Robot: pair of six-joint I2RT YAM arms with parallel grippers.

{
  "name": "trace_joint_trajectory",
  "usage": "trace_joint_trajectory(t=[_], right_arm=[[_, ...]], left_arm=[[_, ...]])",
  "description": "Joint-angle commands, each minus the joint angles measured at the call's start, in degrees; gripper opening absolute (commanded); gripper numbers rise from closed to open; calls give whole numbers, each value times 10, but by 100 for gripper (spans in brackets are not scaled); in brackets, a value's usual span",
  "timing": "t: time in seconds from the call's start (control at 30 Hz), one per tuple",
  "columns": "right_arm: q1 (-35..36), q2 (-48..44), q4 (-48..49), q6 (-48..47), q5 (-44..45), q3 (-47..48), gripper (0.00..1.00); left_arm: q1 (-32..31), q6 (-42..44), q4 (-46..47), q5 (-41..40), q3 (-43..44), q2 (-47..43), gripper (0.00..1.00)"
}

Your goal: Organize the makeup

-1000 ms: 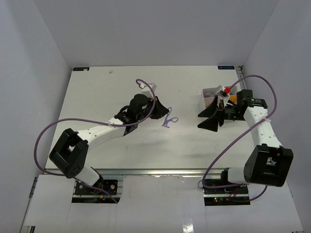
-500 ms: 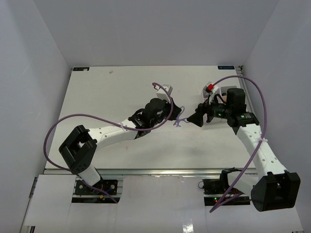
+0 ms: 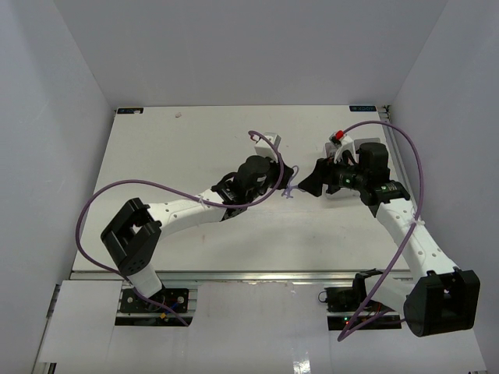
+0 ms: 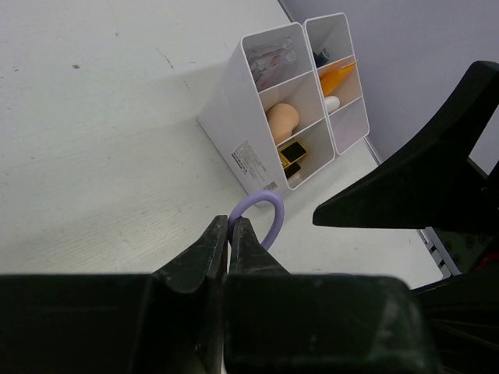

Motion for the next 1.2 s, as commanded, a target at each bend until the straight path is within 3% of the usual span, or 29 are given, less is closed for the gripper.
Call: trace_joint_trajectory(t=[0.0, 0.93, 1.0, 1.17], right_arm=[[2, 2, 34, 14, -44, -4, 60], [-2, -3, 39, -2, -75, -15, 13], [-4, -4, 38, -10, -75, -16, 9], [-14, -10, 37, -19, -74, -15, 8]], left_arm=[[-4, 7, 12, -9, 27, -9, 0], [-6, 18, 25, -8, 33, -12, 0], [-6, 19, 28, 9, 28, -16, 6], [-6, 35, 35, 47, 12, -32, 43]])
